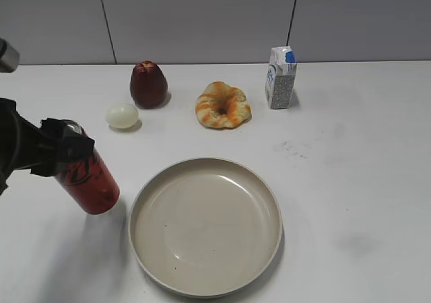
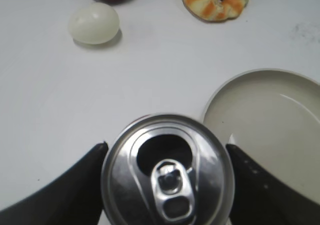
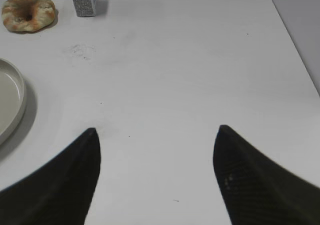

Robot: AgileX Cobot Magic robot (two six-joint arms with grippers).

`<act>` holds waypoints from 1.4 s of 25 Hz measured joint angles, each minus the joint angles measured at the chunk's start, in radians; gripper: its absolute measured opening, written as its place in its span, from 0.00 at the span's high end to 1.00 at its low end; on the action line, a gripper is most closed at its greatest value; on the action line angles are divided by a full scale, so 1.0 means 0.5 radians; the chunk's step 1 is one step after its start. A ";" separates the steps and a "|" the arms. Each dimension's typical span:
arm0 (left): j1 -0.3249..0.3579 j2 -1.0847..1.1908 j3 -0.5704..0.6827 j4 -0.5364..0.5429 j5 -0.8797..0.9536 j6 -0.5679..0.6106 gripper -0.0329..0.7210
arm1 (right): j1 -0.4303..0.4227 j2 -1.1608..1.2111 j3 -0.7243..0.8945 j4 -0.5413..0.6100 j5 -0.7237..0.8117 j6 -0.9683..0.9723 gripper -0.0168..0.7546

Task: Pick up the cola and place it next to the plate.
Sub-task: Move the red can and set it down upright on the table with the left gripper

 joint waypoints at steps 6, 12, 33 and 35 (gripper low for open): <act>-0.004 0.000 0.007 -0.013 0.000 0.000 0.28 | 0.000 0.000 0.000 0.000 0.000 0.000 0.28; -0.004 0.106 0.007 -0.064 0.046 0.000 0.28 | 0.000 0.000 0.000 0.000 0.000 0.000 0.28; -0.156 0.179 0.005 -0.083 -0.039 0.000 0.26 | 0.000 0.000 0.000 0.000 0.000 0.000 0.28; -0.156 0.182 0.005 -0.083 -0.044 0.000 0.25 | 0.000 0.000 0.000 0.000 0.000 0.000 0.28</act>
